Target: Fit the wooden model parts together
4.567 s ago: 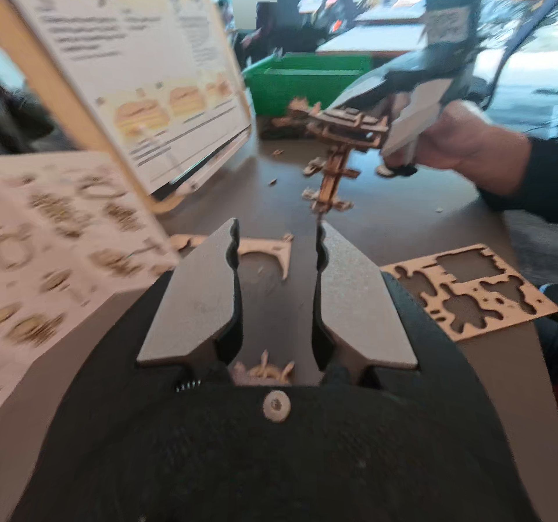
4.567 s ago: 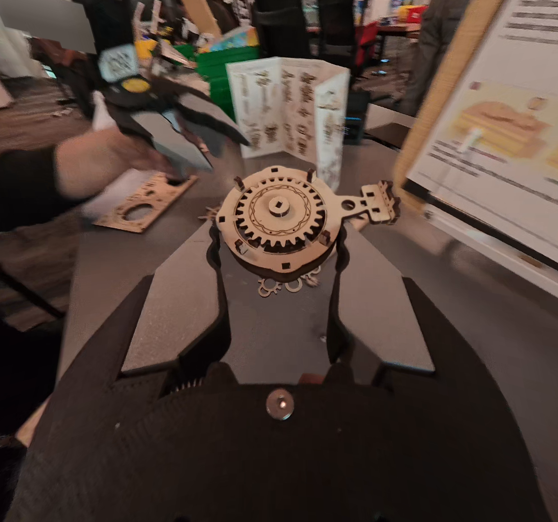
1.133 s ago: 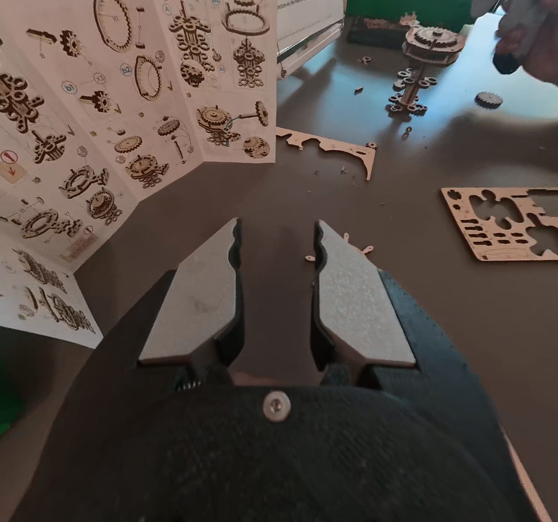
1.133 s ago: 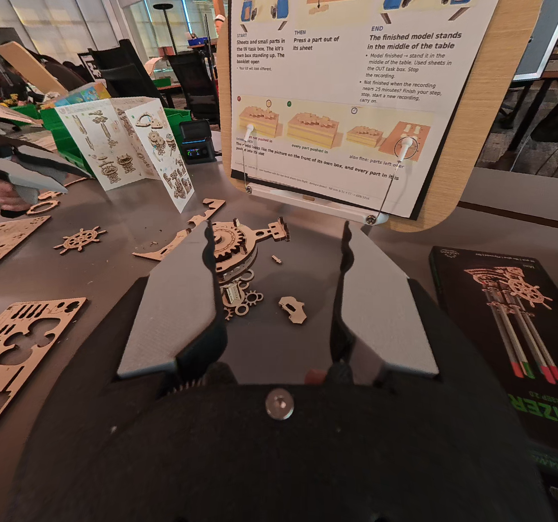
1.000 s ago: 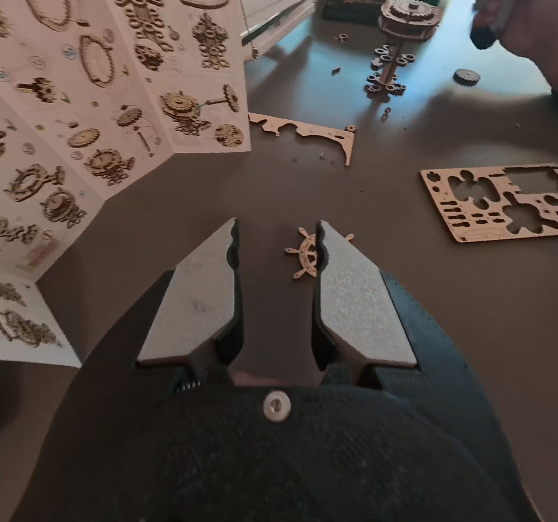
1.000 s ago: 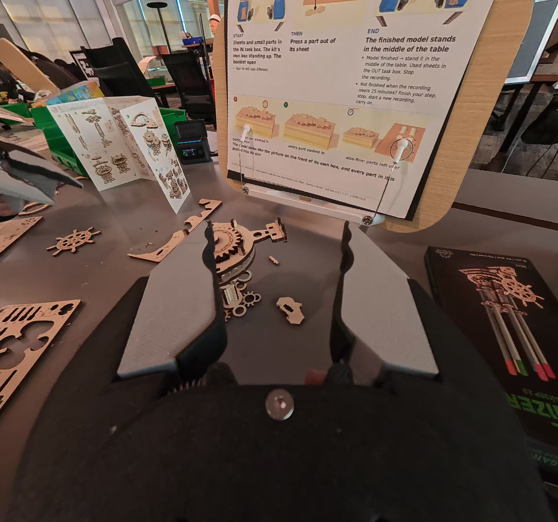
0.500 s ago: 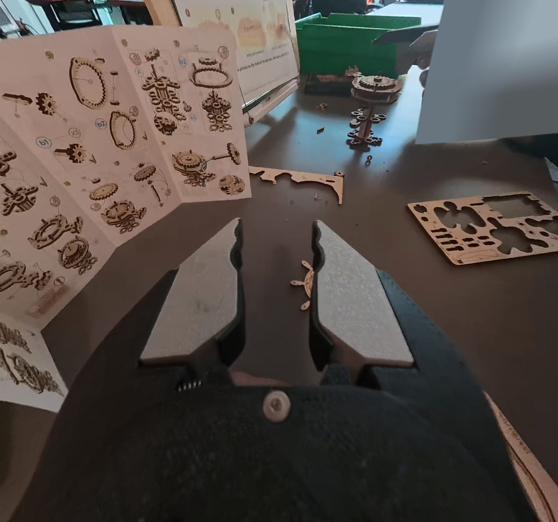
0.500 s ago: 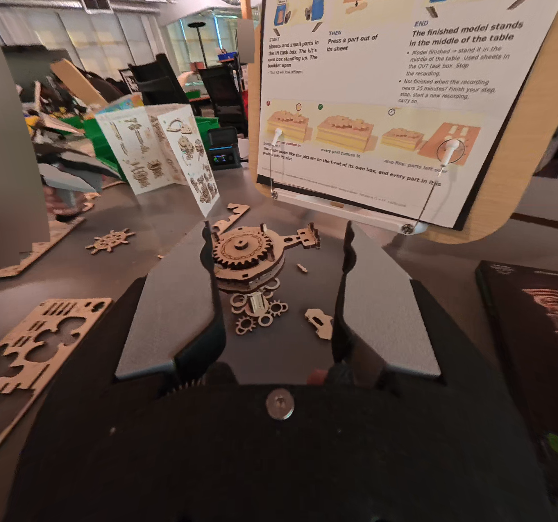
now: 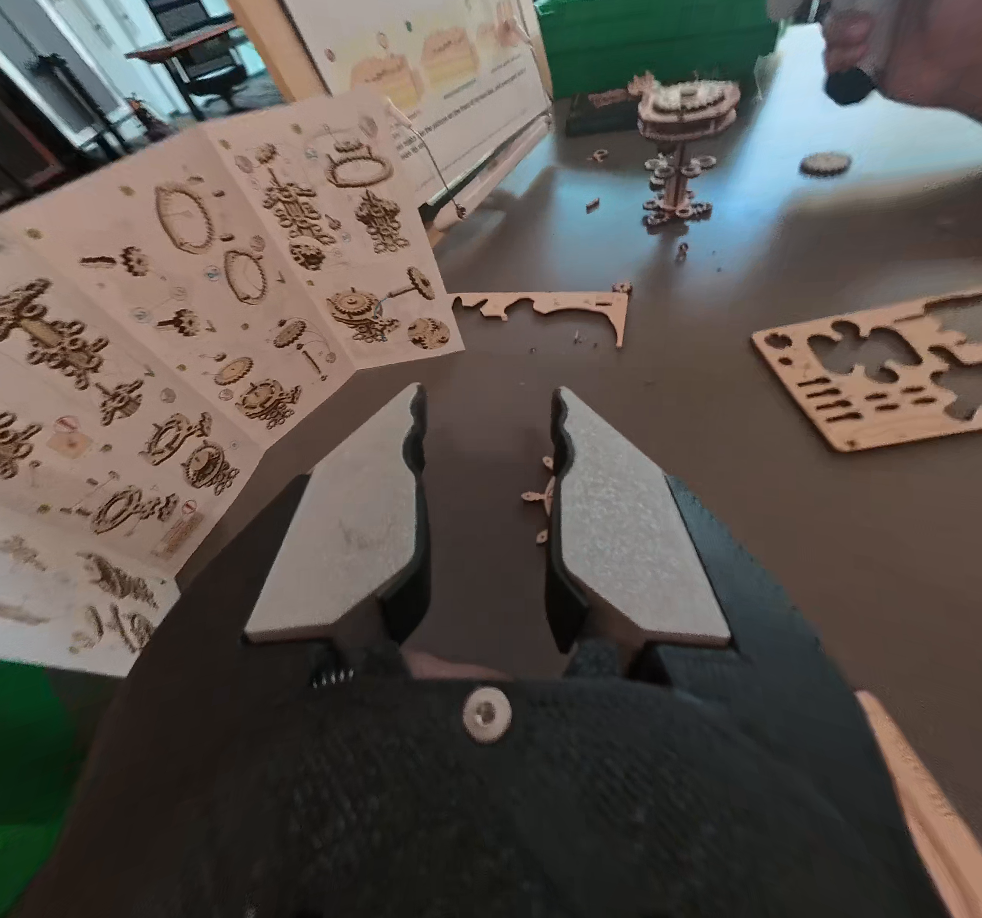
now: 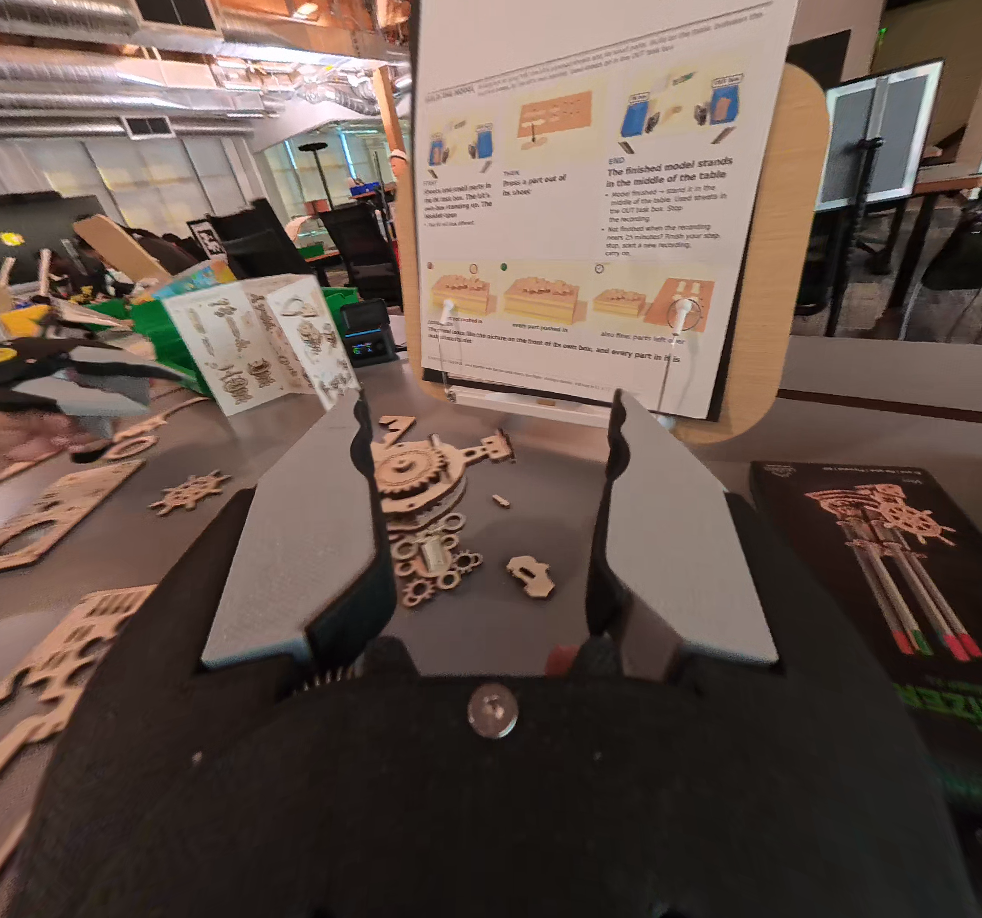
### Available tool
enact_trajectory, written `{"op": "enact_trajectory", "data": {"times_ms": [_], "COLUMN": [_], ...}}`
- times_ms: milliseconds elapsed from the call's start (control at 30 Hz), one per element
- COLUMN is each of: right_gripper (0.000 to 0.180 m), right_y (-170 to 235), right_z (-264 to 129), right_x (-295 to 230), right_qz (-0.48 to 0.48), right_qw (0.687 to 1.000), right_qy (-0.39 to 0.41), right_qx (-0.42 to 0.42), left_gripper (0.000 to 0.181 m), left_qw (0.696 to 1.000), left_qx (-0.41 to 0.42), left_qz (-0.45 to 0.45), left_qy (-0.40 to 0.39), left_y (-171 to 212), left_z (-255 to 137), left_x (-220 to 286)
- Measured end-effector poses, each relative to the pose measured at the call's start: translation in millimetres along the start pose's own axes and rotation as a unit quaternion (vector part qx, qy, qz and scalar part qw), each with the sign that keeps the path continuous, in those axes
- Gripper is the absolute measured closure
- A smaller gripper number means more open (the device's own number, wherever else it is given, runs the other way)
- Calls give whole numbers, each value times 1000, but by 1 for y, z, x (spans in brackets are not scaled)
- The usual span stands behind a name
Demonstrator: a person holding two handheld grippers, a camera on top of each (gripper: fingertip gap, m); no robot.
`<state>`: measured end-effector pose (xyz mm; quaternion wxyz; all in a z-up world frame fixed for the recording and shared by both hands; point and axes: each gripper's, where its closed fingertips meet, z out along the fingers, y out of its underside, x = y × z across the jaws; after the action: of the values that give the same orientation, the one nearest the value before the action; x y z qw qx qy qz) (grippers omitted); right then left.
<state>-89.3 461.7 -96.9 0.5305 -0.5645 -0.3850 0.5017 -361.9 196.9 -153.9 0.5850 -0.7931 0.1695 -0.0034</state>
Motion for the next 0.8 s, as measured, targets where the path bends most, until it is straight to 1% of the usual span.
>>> {"op": "enact_trajectory", "data": {"times_ms": [67, 133, 200, 233, 300, 367, 467, 533, 567, 633, 700, 800], "right_gripper": [98, 100, 99, 99, 100, 101, 99, 98, 98, 102, 105, 107], "right_y": [-6, 1, 16, 23, 32, 45, 69, 91, 96, 93, 94, 99], "right_z": [-18, -37, -54, -63, -77, -88, -96, -99, -101, -103, -108, -110], "right_x": [-16, -24, -32, -37, -43, -43, -47, -44, -45, -43, -38, -36], "right_qz": [-5, -25, -35, -35, -30, -7, 44, 43, 39, 26, 17, 35], "right_qw": [1000, 999, 996, 995, 994, 993, 987, 978, 976, 977, 976, 972], "right_qy": [-12, 1, 2, 0, 0, 12, 1, 14, 14, 27, 40, 29], "right_qx": [-4, -35, -80, -93, -100, -116, -157, -202, -216, -210, -215, -231], "left_gripper": [139, 144, 142, 140, 140, 141, 143, 140, 138, 136, 137, 137], "left_qw": [999, 998, 999, 999, 999, 998, 990, 983, 981, 978, 980, 981], "left_qx": [29, 51, 27, 12, 1, 8, 23, 5, -6, -15, -11, -20], "left_qz": [-19, -29, -39, -39, -32, -51, -129, -167, -178, -190, -180, -171], "left_qy": [-25, -18, 4, 1, -15, -40, -57, -75, -79, -81, -85, -89], "left_y": [-18, -29, -24, -19, -14, -14, -9, 7, 15, 25, 27, 27], "left_z": [-15, -31, -41, -44, -51, -57, -60, -58, -57, -55, -55, -53], "left_x": [4, 17, 31, 34, 39, 39, 38, 35, 37, 44, 51, 60]}}
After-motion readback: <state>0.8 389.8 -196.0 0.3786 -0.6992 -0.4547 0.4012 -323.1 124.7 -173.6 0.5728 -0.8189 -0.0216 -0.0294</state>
